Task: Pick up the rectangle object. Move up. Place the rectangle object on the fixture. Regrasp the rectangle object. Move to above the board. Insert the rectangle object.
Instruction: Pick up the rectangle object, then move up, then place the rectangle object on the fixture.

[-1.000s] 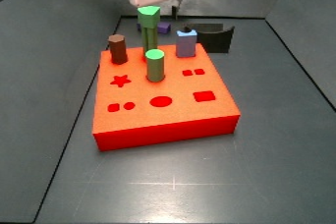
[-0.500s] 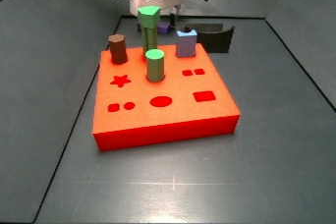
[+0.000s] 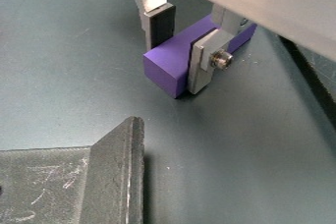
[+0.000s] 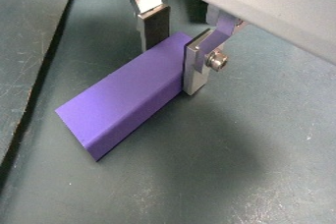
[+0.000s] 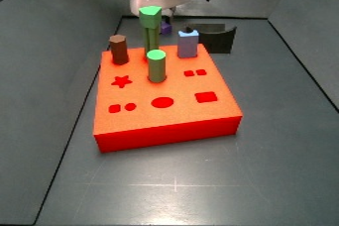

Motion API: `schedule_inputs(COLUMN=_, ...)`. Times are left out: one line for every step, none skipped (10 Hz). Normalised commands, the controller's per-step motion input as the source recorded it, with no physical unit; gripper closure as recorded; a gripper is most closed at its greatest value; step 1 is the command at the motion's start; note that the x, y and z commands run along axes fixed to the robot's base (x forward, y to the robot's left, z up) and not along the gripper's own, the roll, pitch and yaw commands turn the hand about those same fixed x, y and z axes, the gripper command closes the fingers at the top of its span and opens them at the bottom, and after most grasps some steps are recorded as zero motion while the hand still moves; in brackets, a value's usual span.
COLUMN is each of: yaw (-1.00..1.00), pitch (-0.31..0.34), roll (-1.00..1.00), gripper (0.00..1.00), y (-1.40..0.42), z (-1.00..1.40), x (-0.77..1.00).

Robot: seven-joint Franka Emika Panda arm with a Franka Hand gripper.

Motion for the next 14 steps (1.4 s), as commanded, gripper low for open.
schedule_inputs(yaw=0.0, pitch=0.0, roll=0.0, gripper=1.0, y=0.0, z=0.0, x=0.0)
schedule_inputs(yaw=0.0, pitch=0.0, roll=0.0, gripper=1.0, y=0.0, z=0.0, x=0.0)
schedule_inputs(yaw=0.0, pitch=0.0, roll=0.0, gripper=1.0, y=0.0, z=0.0, x=0.0)
schedule_inputs(yaw=0.0, pitch=0.0, roll=0.0, gripper=1.0, y=0.0, z=0.0, x=0.0)
schedule_inputs(yaw=0.0, pitch=0.0, roll=0.0, gripper=1.0, y=0.0, z=0.0, x=0.0)
schedule_inputs(yaw=0.0, pitch=0.0, roll=0.0, gripper=1.0, y=0.0, z=0.0, x=0.0)
schedule_inputs(yaw=0.0, pitch=0.0, roll=0.0, gripper=1.0, y=0.0, z=0.83, x=0.0)
schedule_inputs(yaw=0.0, pitch=0.006, roll=0.0, gripper=1.0, y=0.01, z=0.81, x=0.0)
schedule_inputs(yaw=0.0, pitch=0.04, roll=0.01, gripper=1.0, y=0.01, z=0.72, x=-0.01)
schedule_inputs(yaw=-0.01, pitch=0.074, roll=0.02, gripper=1.0, y=0.01, z=0.6, x=-0.01)
schedule_inputs(yaw=-0.02, pitch=0.108, roll=0.04, gripper=1.0, y=0.01, z=0.43, x=0.0)
schedule_inputs(yaw=-0.01, pitch=0.116, roll=0.07, gripper=1.0, y=0.0, z=0.29, x=0.0)
schedule_inputs(yaw=0.0, pitch=0.0, roll=0.0, gripper=1.0, y=0.0, z=1.0, x=0.0)
schedule_inputs(yaw=0.0, pitch=0.009, roll=0.02, gripper=1.0, y=0.0, z=1.0, x=0.0)
